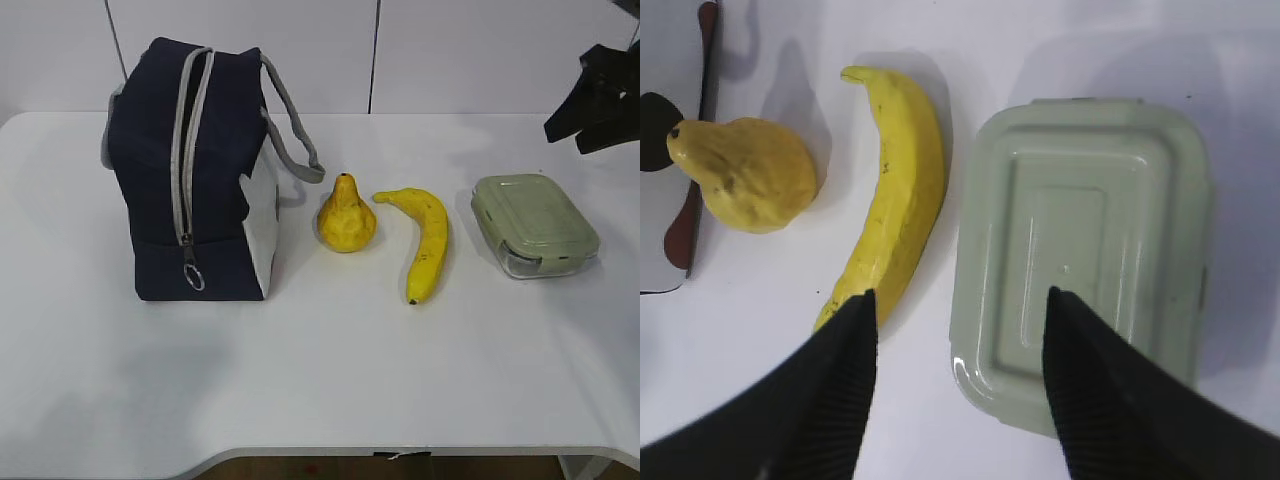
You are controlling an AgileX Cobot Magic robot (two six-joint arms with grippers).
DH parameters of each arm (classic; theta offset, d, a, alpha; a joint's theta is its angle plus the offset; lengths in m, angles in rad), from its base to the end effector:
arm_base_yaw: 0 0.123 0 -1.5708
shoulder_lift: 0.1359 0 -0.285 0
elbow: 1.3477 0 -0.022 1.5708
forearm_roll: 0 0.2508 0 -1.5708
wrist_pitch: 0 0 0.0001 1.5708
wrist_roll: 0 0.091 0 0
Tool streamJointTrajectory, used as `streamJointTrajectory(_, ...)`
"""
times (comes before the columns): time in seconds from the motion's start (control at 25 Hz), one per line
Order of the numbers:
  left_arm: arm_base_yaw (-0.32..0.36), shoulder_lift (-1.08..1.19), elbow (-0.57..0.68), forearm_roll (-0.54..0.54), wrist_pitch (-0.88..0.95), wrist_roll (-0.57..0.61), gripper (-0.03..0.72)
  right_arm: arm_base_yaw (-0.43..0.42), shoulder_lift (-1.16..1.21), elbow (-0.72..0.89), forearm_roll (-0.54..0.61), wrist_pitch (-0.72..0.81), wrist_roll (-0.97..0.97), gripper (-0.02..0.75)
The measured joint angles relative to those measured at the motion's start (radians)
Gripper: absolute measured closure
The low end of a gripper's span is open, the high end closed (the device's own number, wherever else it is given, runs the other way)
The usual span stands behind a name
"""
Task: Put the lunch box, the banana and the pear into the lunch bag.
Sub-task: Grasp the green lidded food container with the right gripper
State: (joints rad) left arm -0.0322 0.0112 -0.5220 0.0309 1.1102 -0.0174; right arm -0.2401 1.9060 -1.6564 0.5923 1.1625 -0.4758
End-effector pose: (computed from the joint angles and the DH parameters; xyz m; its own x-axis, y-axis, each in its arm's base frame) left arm -0.0077 0.0028 0.2795 -0.4897 0.0121 -0.8718 0.0063 0.9999 0.0104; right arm 0.4042 -0.0509 0.2839 -0.9117 0.0348 -0.4094 -0.1492 0.9003 0.4088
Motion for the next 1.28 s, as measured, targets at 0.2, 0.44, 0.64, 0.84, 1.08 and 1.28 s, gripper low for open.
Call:
streamJointTrajectory(0.2,0.000,0.000,0.000,0.000,0.000,0.000,0.450,-0.082,0.054,-0.002,0.125,0.018,-0.143,0.307)
streamJointTrajectory(0.44,0.000,0.000,0.000,0.000,0.000,0.000,0.447,-0.127,0.122,-0.008,0.149,0.044,-0.250,0.307)
streamJointTrajectory(0.64,0.000,0.000,0.000,0.000,0.000,0.000,0.447,-0.166,0.180,-0.008,0.159,0.044,-0.304,0.295)
streamJointTrajectory(0.84,0.000,0.000,0.000,0.000,0.000,0.000,0.447,-0.206,0.229,-0.009,0.210,0.044,-0.343,0.184)
streamJointTrajectory(1.08,0.000,0.000,0.000,0.000,0.000,0.000,0.447,-0.212,0.278,-0.010,0.287,0.044,-0.371,0.148)
streamJointTrajectory(1.28,0.000,0.000,0.000,0.000,0.000,0.000,0.447,-0.213,0.322,-0.010,0.312,0.040,-0.377,0.147)
